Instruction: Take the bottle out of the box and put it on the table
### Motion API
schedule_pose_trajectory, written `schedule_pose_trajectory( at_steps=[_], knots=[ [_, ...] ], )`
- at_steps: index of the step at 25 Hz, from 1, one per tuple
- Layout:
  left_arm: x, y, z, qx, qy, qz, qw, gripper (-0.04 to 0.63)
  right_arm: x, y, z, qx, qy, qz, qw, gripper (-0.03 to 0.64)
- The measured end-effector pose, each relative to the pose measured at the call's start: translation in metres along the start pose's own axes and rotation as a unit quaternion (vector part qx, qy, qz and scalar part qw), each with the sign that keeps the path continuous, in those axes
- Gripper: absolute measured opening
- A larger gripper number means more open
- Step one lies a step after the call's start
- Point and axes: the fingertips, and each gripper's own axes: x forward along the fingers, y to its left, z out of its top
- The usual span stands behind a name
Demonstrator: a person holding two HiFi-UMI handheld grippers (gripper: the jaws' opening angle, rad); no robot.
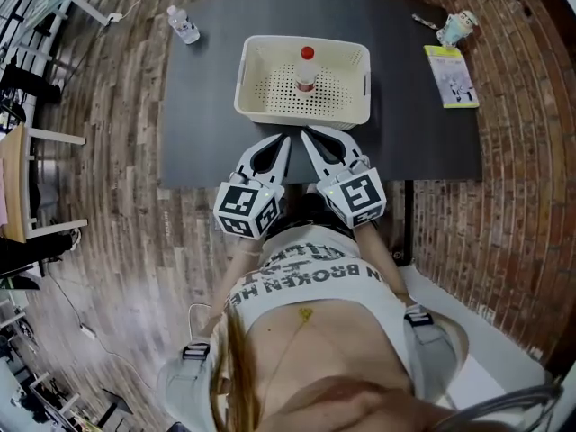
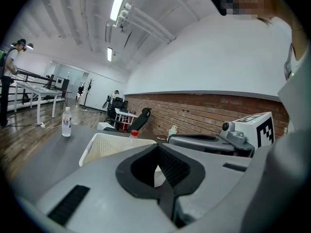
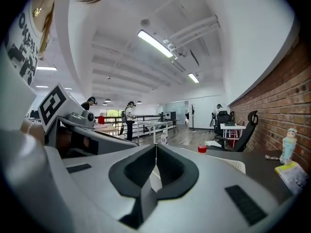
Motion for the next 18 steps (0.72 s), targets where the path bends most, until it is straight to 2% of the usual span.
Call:
schedule_pose_trajectory(
  at_steps=[6,12,18],
  knots=[
    [0.027,0.005,0.001,-0.003,-0.001,0.020,0.9998,0.005,0.009,-0.029,-0.008,-0.004,0.009,0.019,1.000,0.009],
    [0.029,0.026,0.000,-0.011,0.007,0.041,0.9991,0.005,0.029,-0.028,-0.010,-0.007,0.021,0.035,0.999,0.009],
    [0.033,0.046,0.009,0.002,0.023,0.005,0.9997,0.005,0.046,-0.027,-0.006,0.007,0.025,-0.003,1.000,0.009]
  ],
)
